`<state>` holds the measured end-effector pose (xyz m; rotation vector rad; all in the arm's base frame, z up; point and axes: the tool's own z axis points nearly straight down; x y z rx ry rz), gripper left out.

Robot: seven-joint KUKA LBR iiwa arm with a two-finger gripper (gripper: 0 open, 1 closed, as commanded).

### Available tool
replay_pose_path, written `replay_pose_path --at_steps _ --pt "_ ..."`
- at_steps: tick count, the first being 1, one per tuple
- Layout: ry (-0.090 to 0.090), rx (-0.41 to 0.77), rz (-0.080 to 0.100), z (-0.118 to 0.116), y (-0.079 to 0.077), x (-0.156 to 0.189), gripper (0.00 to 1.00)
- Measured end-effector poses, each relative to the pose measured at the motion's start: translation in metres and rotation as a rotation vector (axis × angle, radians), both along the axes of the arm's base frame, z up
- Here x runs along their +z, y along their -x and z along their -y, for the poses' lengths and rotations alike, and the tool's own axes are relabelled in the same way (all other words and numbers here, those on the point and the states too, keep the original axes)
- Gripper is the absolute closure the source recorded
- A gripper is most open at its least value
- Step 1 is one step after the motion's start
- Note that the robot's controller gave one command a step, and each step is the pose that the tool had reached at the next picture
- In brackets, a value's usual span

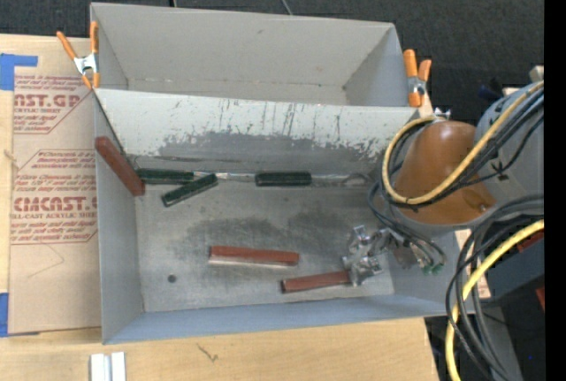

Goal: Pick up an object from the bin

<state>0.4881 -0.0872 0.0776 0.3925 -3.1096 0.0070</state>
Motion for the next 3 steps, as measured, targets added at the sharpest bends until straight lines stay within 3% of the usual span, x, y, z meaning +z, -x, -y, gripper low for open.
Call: replay_pose_path --at_steps 1,2,3 --pt "-0.005 0.002 0.034 -0.005 -0.008 -0.001 0.0" --pt "-0.004 0.002 0.032 -0.005 -0.007 -0.001 0.0" --pt "-0.007 -0.127 0.022 -0.1 -0.014 0.007 1.0"
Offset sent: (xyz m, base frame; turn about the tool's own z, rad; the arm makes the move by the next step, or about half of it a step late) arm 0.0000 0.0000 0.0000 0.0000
